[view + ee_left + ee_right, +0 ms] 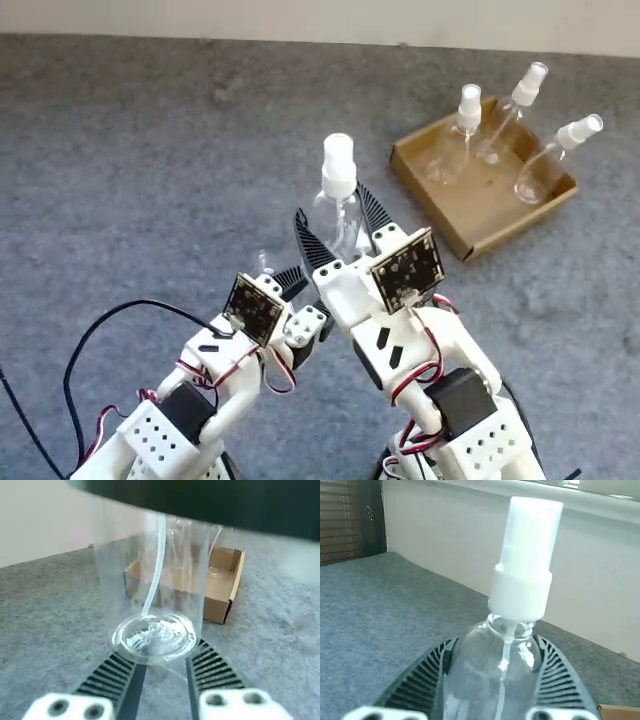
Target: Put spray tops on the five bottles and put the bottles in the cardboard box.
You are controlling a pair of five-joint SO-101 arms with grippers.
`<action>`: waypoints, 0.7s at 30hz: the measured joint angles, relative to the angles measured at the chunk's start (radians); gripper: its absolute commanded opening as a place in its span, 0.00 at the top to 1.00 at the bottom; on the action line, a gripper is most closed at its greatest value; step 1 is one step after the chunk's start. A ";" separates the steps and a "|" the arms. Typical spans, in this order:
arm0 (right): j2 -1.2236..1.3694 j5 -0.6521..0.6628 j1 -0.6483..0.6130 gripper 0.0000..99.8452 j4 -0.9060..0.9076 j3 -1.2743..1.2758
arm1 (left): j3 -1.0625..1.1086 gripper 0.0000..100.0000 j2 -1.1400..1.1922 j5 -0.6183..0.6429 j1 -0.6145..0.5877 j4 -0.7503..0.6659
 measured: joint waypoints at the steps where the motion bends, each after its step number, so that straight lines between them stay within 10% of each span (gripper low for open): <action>1: 0.000 0.000 0.000 0.88 0.000 0.000 | 0.000 0.93 0.000 0.000 0.000 -0.002; 21: -0.002 -0.002 0.109 0.88 0.097 -0.026 | 0.000 0.93 0.000 -0.006 -0.009 -0.006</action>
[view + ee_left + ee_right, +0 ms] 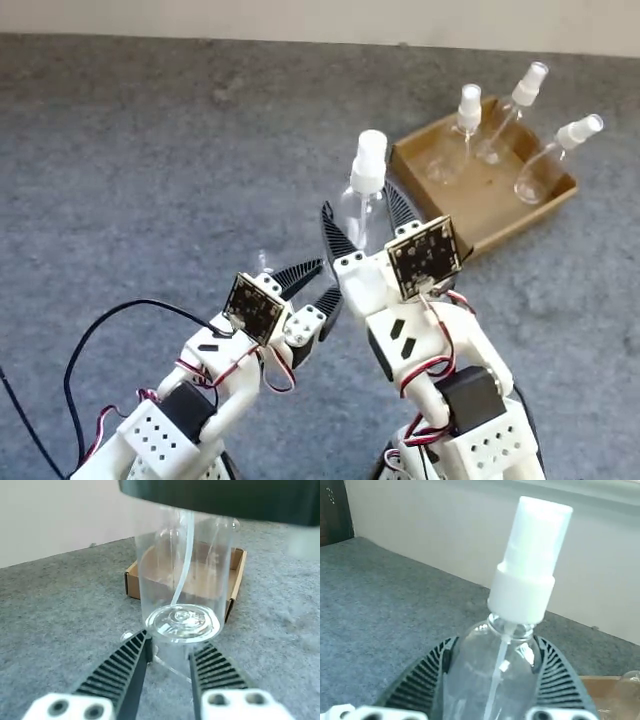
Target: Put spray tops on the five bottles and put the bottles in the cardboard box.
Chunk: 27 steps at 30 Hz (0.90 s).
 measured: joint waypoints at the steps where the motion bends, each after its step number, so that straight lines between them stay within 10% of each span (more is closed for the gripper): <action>1: 0.000 0.000 0.002 0.88 0.002 -0.002 | 0.000 0.93 0.000 0.000 0.000 0.000; 14: -0.338 0.000 0.032 0.88 0.011 0.180 | 0.000 0.93 0.000 0.000 -0.038 0.000; 27: -0.258 0.002 0.374 0.87 -0.006 0.245 | 0.002 0.93 -0.003 -0.002 -0.054 -0.023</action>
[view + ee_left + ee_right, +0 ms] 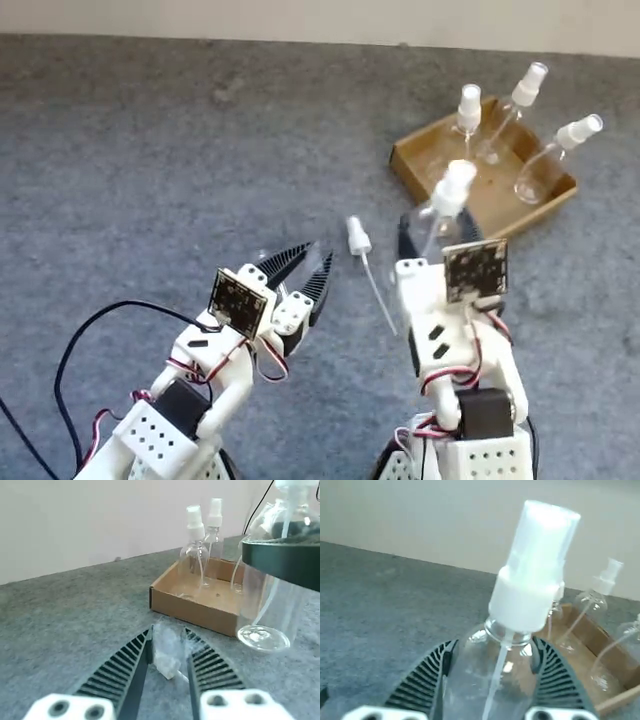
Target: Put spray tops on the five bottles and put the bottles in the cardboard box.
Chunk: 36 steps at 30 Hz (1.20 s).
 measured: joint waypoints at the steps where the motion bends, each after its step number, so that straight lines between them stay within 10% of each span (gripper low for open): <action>1: 0.029 0.000 0.031 0.87 -0.035 0.000 | 0.000 0.93 0.000 0.000 -0.003 0.000; 22: 0.879 0.000 0.244 0.87 -0.488 -0.354 | 0.000 0.93 0.000 0.000 -0.114 0.000; 36: 0.980 0.000 0.256 0.87 -0.776 -0.358 | 0.000 0.93 0.000 0.000 -0.123 0.000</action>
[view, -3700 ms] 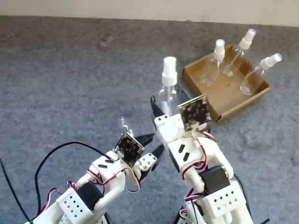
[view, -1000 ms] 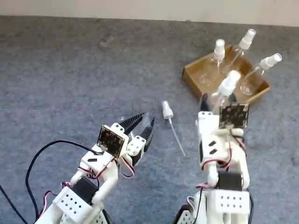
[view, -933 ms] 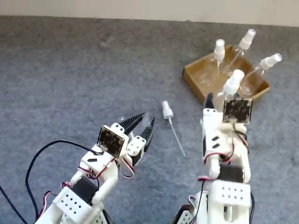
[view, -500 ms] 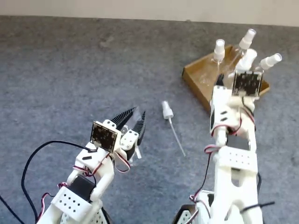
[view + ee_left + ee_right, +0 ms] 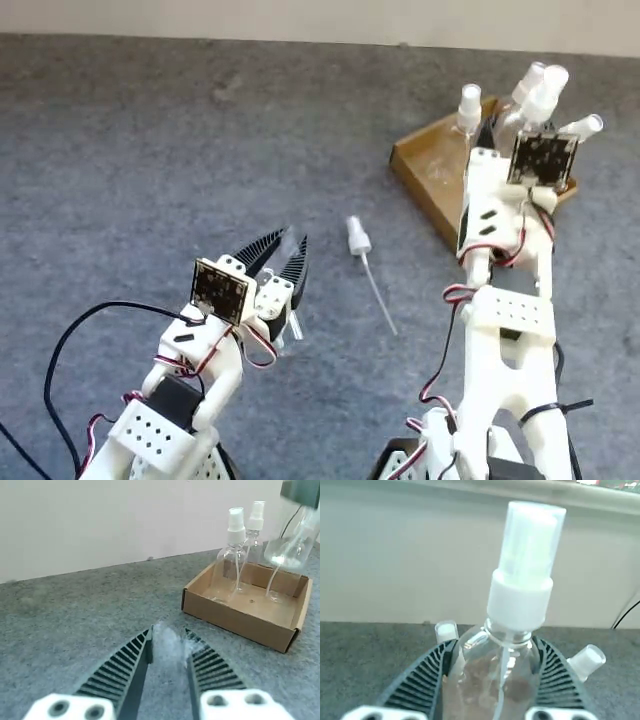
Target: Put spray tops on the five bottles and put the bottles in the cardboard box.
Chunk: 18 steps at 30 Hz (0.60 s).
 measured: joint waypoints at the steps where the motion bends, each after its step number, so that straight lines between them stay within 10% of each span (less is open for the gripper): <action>1: 0.000 0.000 0.002 0.87 -0.029 0.023 | 0.000 0.93 0.000 0.000 0.000 0.000; 18: 0.350 0.000 0.074 0.87 -0.241 0.017 | 0.000 0.93 0.000 0.000 0.000 0.000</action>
